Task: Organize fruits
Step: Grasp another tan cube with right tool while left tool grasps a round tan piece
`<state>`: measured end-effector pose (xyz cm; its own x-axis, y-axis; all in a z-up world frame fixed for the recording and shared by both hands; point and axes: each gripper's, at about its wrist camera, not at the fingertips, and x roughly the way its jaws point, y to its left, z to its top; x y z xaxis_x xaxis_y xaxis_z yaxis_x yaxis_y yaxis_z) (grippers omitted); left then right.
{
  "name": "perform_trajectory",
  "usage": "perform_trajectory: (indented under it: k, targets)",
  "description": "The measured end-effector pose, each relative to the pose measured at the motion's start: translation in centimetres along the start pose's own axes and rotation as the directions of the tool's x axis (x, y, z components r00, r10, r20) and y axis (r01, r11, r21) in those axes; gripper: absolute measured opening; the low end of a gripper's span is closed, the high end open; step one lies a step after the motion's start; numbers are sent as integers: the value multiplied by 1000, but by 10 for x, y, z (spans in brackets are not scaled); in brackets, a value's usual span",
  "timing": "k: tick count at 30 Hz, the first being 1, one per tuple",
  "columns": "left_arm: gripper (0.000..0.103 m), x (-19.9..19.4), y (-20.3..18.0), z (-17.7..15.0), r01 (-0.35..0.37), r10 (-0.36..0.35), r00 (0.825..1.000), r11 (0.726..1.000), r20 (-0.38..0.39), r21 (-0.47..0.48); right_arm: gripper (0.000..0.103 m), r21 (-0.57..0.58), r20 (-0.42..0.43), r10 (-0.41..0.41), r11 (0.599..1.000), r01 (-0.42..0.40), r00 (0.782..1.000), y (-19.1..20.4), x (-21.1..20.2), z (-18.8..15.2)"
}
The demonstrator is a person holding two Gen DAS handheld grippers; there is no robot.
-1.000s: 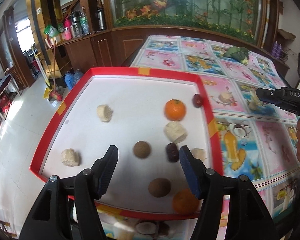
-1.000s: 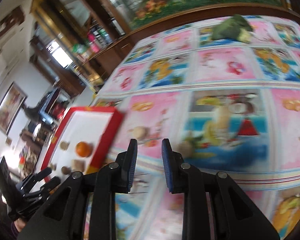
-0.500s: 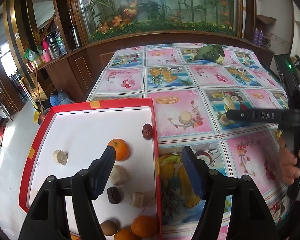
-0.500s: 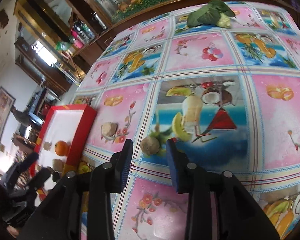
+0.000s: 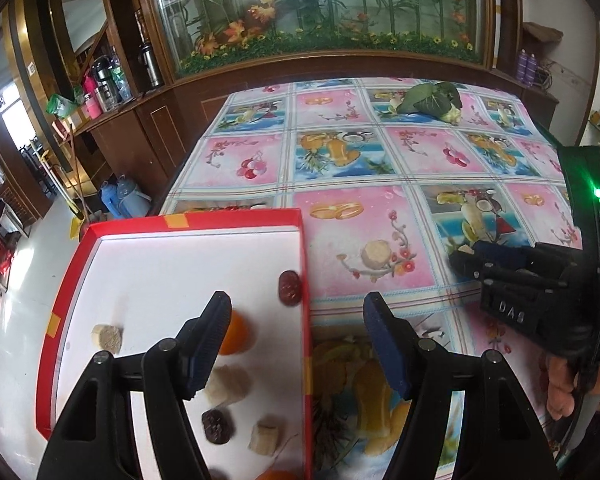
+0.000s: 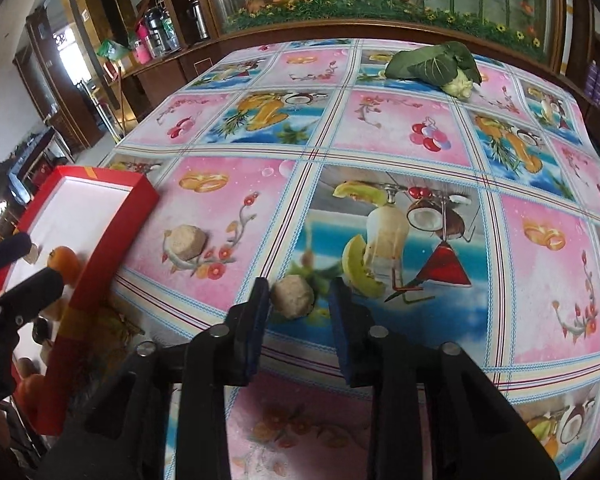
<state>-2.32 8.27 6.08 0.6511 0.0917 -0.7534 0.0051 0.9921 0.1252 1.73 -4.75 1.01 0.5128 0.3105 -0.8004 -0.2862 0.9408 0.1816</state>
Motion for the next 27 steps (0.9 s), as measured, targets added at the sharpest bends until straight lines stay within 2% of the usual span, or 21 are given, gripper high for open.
perform_trajectory:
  k: [3,7,12,20,25,27]
  targets:
    - [68,11,-9,8,-3,4,1000,1000,-13,13,25,18,4,-30,999,30,1000,-6,-2,1]
    - [68,29,-23,17,5,-4,999,999,-38,32,25,146,-3,-35,989,35,999,-37,-5,6]
    - [68,45,-44,24,36,-33,998,997,-53,64,25,269,32,-45,962,35,998,-66,-18,9]
    - [68,68,-53,26,74,-70,994,996,-81,53,25,326,56,-32,945,12,998,-73,-23,11]
    - [48,77,-53,27,116,-112,989,993,-101,34,25,325,45,-11,946,-5,999,-70,-20,10]
    - [46,80,-53,26,126,-123,987,992,-101,26,25,326,45,-8,945,-7,999,-69,-20,10]
